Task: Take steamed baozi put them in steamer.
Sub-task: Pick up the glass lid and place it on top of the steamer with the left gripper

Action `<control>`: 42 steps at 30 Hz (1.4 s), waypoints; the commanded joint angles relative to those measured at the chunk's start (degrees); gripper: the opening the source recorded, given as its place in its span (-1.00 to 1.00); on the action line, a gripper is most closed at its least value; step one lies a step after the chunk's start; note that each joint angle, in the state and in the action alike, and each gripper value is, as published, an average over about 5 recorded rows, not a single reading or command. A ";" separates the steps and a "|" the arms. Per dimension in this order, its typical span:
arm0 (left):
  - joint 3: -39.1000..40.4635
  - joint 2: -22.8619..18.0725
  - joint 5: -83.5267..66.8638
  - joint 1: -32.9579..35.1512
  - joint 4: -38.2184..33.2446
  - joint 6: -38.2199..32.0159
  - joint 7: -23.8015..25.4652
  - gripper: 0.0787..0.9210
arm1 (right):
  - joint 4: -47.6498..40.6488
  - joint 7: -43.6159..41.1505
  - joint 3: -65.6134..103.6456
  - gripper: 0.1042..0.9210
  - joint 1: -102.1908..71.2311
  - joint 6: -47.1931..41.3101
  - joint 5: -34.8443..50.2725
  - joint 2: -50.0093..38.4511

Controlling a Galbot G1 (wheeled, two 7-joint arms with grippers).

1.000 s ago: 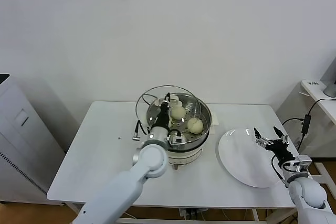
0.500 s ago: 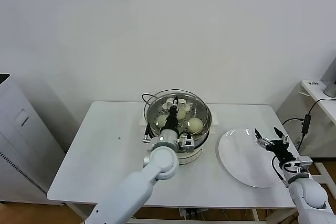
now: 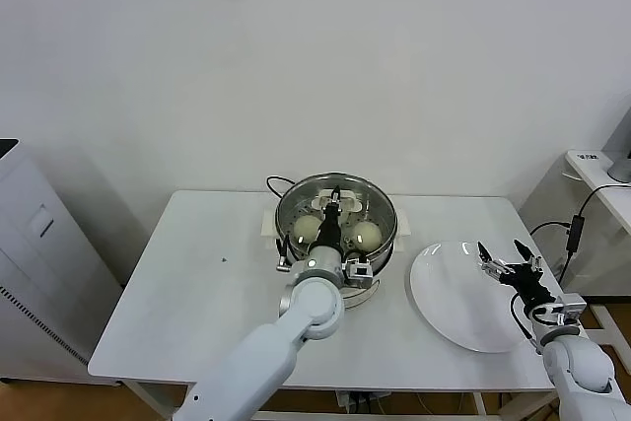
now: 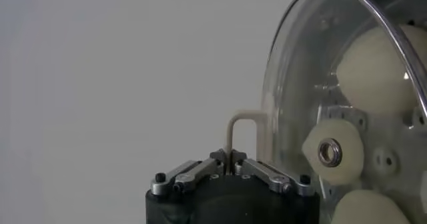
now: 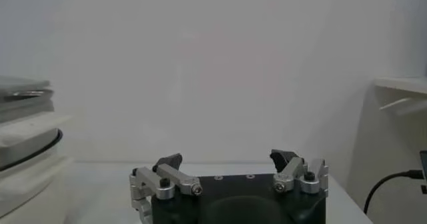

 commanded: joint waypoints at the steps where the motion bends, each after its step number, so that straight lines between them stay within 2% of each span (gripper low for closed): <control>1: -0.71 -0.65 0.51 1.49 0.33 -0.14 -0.10 -0.94 | -0.35 -0.04 -0.09 0.76 0.19 0.04 -0.15 0.15; 23: -1.55 -0.65 -2.41 3.43 0.19 1.15 -3.27 -0.91 | 0.11 -0.01 0.23 0.76 -0.05 0.04 -0.19 0.02; 28: -2.28 1.16 -7.84 4.92 -3.68 0.84 -3.57 -0.62 | 0.12 -0.01 0.25 0.76 -0.04 0.02 -0.19 0.02; 31: -4.01 3.48 -15.22 6.83 -10.29 -1.46 -2.90 -0.42 | 0.11 -0.03 0.27 0.76 -0.01 0.03 -0.12 0.00; 36: -9.03 8.21 -35.28 9.35 -25.16 -7.79 4.52 -0.09 | -0.03 -0.12 0.24 0.76 0.18 -0.04 0.06 -0.45; 40: -14.12 10.03 -56.72 10.28 -29.29 -15.90 10.64 0.20 | 0.06 -0.11 0.08 0.76 0.55 -0.40 0.39 -0.69; 42: -16.84 9.98 -68.12 10.92 -30.33 -18.46 11.30 0.32 | 0.30 -0.04 -0.01 0.76 0.60 -0.76 0.76 -0.76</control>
